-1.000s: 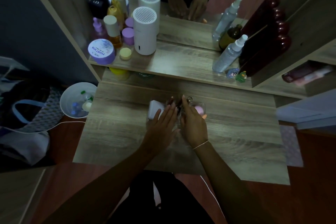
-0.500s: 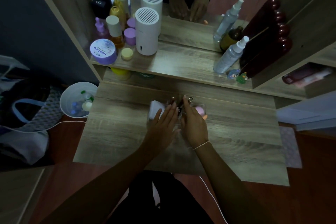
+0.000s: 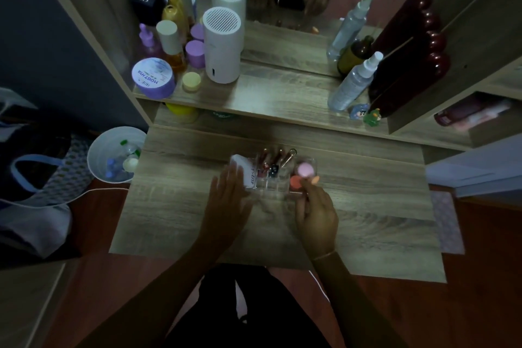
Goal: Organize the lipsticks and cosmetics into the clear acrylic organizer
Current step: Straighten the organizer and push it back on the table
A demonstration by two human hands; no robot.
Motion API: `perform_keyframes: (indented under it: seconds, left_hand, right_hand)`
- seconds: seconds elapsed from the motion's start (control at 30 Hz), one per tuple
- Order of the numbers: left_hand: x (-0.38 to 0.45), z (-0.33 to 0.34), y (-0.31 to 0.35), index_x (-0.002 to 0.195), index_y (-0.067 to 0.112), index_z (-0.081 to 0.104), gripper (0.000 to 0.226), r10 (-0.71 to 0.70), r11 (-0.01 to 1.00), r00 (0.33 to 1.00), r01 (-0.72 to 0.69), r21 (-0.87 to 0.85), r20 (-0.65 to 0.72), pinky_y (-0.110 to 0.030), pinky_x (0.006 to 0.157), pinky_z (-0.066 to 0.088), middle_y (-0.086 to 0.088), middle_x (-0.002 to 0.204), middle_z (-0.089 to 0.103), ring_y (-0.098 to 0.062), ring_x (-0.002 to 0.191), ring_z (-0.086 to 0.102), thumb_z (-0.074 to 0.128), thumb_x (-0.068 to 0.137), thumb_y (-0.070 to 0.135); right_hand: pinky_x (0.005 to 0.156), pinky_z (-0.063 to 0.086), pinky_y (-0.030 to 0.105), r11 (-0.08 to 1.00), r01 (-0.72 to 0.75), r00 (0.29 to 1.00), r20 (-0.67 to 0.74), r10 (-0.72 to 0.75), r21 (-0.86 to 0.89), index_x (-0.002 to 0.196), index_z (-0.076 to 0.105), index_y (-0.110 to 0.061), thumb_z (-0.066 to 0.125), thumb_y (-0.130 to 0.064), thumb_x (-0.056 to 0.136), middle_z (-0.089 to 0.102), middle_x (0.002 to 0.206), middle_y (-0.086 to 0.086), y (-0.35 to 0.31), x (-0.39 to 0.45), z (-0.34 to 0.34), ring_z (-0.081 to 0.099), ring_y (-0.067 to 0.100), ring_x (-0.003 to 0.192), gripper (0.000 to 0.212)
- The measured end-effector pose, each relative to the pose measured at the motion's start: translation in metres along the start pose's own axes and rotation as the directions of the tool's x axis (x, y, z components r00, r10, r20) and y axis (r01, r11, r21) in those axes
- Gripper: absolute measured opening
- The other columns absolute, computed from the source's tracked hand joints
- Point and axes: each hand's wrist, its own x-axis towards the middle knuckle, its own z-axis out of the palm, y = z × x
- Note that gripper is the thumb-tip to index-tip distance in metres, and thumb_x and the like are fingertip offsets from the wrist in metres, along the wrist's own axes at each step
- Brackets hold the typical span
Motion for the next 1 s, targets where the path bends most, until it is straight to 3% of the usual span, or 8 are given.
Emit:
perform_keyframes:
  seconds: [0.1,0.23,0.4,0.6,1.0]
  left_hand:
    - [-0.014,0.002,-0.02,0.139,-0.006,0.027,0.073,-0.1,0.995,0.994,0.098,0.036,0.055,-0.059,0.108,0.027,-0.032,0.145,0.03,-0.043,0.135,0.029,0.018,0.096,0.052]
    - [-0.021,0.013,-0.031,0.14,-0.008,0.021,0.081,-0.143,0.985,0.98,0.127,0.118,0.137,-0.058,0.107,0.028,-0.033,0.145,0.031,-0.045,0.135,0.031,0.01,0.094,0.057]
    - [-0.019,0.025,-0.036,0.144,-0.004,0.013,0.081,-0.148,0.98,0.971,0.119,0.159,0.188,-0.052,0.113,0.018,-0.029,0.151,0.022,-0.04,0.14,0.021,0.016,0.093,0.059]
    - [-0.014,0.026,-0.035,0.141,-0.006,0.023,0.077,-0.097,0.992,0.966,0.073,0.104,0.24,-0.052,0.111,0.018,-0.03,0.148,0.029,-0.041,0.137,0.028,0.011,0.096,0.055]
    - [-0.01,0.029,-0.035,0.139,-0.005,0.028,0.075,-0.054,0.997,0.962,0.04,0.061,0.266,-0.056,0.11,0.022,-0.03,0.146,0.033,-0.041,0.136,0.03,0.011,0.096,0.053]
  right_hand:
    - [0.094,0.051,0.046,0.996,0.02,0.998,0.067,-0.015,-0.082,0.12,0.061,0.0,0.041,-0.019,0.087,0.066,0.119,0.021,0.023,-0.031,0.004,0.062,0.036,0.108,0.043]
    - [0.113,0.031,0.055,0.965,-0.007,0.952,0.293,0.086,-0.261,0.14,0.036,0.004,0.04,-0.038,0.091,0.037,0.147,0.027,0.043,-0.05,0.018,0.03,0.044,0.139,0.065]
    - [0.114,0.026,0.054,0.952,-0.082,0.913,0.36,0.19,-0.295,0.146,0.024,0.0,0.035,-0.052,0.09,0.028,0.153,0.023,0.049,-0.046,0.029,0.023,0.041,0.142,0.077]
    - [0.117,0.017,0.051,0.951,-0.064,0.892,0.41,0.19,-0.302,0.148,0.018,-0.006,0.029,-0.056,0.091,0.021,0.157,0.019,0.049,-0.035,0.036,0.015,0.037,0.145,0.077]
    - [0.115,0.024,0.057,0.937,-0.089,0.876,0.421,0.235,-0.338,0.148,0.019,-0.009,0.03,-0.054,0.093,0.024,0.156,0.014,0.06,-0.035,0.034,0.018,0.037,0.145,0.073]
